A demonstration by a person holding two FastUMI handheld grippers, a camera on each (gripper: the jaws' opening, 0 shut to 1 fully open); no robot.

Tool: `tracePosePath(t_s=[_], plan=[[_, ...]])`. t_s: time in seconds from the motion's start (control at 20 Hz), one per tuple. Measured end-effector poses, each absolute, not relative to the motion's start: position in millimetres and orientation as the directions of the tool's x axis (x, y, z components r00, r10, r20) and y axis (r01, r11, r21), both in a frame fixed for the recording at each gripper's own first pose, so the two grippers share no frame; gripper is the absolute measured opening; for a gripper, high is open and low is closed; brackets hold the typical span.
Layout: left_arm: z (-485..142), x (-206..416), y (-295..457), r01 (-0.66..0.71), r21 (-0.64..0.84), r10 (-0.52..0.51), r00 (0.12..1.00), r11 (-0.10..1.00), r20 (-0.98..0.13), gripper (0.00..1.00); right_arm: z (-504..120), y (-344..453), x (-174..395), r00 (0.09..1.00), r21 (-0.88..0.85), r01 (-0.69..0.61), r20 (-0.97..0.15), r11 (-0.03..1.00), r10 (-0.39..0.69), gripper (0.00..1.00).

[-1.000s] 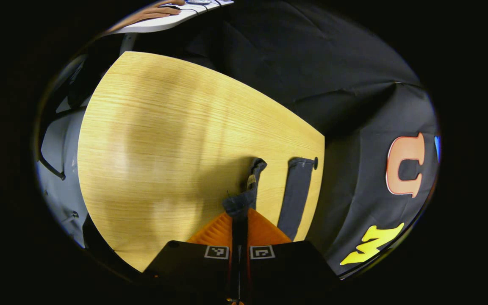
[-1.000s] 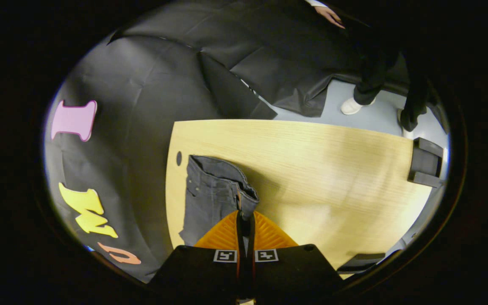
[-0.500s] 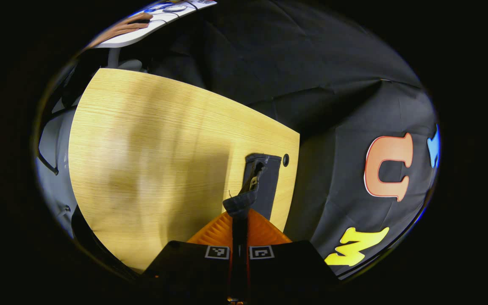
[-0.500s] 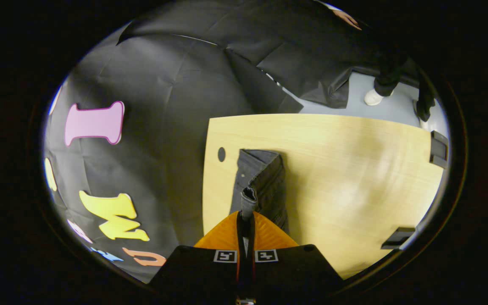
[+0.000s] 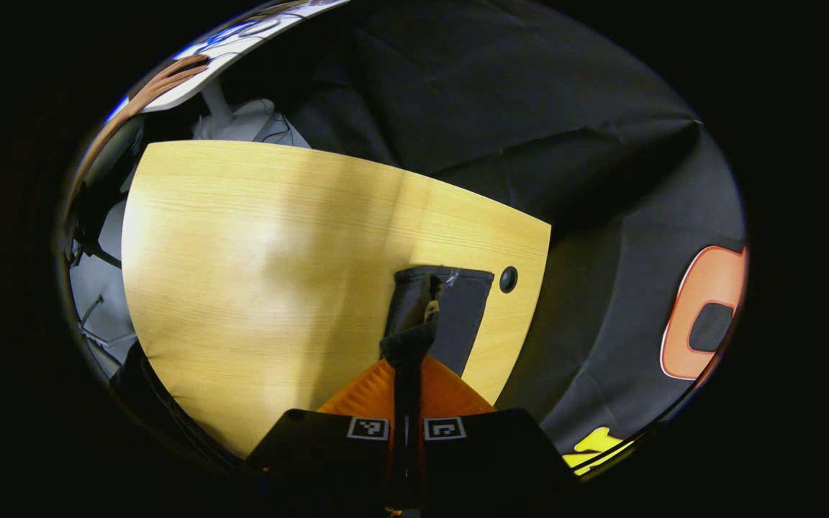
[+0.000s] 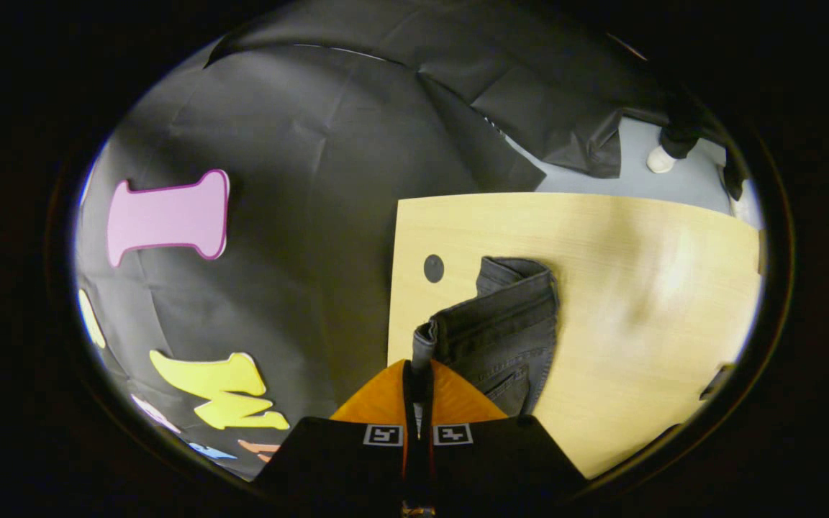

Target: Grasp the waist and the cuffs of the jeans and fold them to make the two legs overlap; first hold the waist and fold one-third of the jeans toward the cuffs, then hold the cuffs and fold the remaining one-third in the same direction to finish folding.

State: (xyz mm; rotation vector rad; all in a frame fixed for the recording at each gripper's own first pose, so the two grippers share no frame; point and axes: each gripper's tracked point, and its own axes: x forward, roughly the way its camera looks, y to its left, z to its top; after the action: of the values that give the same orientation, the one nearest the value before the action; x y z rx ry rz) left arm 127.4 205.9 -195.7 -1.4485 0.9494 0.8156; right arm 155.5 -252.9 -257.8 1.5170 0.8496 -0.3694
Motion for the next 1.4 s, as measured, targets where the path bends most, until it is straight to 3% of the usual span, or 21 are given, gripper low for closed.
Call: tracePosePath(t_s=[0.2, 0.4, 0.55, 0.7, 0.9, 0.95, 1.0, 1.1, 1.3, 1.35, 1.4], plan=[[-230, 160, 214, -0.936, -0.345, -0.115, 0.351, -0.072, -0.929, 0.04, -292, -257, 194, 0.656, 0.687, 0.725, -0.709, 0.049, 0.259, 0.00], [-240, 172, 214, -0.959, -0.197, -0.149, 0.229, -0.205, -0.962, 0.04, -313, -253, 229, 0.644, 0.665, 0.747, -0.726, 0.008, 0.241, 0.04], [-241, 189, 216, -0.967, -0.064, -0.183, 0.111, -0.248, -0.977, 0.05, -334, -250, 247, 0.615, 0.634, 0.773, -0.755, 0.014, 0.229, 0.00], [-258, 226, 216, -0.973, -0.028, -0.191, 0.074, -0.230, -0.979, 0.06, -357, -247, 270, 0.596, 0.616, 0.788, -0.772, 0.027, 0.222, 0.00], [-281, 270, 207, -0.985, -0.083, -0.181, 0.110, -0.151, -0.977, 0.06, -382, -243, 291, 0.590, 0.612, 0.789, -0.781, 0.060, 0.206, 0.00], [-286, 280, 204, -0.987, -0.102, -0.180, 0.124, -0.124, -0.976, 0.00, -389, -243, 291, 0.585, 0.606, 0.793, -0.786, 0.064, 0.198, 0.00], [-290, 289, 202, -0.987, -0.124, -0.187, 0.141, -0.100, -0.972, 0.07, -397, -244, 291, 0.580, 0.600, 0.797, -0.792, 0.065, 0.193, 0.00], [-301, 301, 197, -0.988, -0.146, -0.196, 0.154, -0.057, -0.968, 0.09, -410, -245, 292, 0.574, 0.597, 0.798, -0.794, 0.081, 0.197, 0.00], [-302, 303, 199, -0.997, -0.075, -0.164, 0.078, -0.023, -0.983, 0.11, -419, -241, 300, 0.599, 0.627, 0.760, -0.778, 0.170, 0.192, 0.07], [-298, 300, 198, -0.999, -0.047, -0.161, 0.048, -0.014, -0.986, 0.16, -418, -241, 299, 0.597, 0.626, 0.753, -0.780, 0.202, 0.189, 0.14], [-296, 292, 202, -1.000, -0.015, -0.164, 0.012, 0.015, -0.986, 0.17, -415, -242, 300, 0.603, 0.630, 0.742, -0.776, 0.226, 0.184, 0.08]])
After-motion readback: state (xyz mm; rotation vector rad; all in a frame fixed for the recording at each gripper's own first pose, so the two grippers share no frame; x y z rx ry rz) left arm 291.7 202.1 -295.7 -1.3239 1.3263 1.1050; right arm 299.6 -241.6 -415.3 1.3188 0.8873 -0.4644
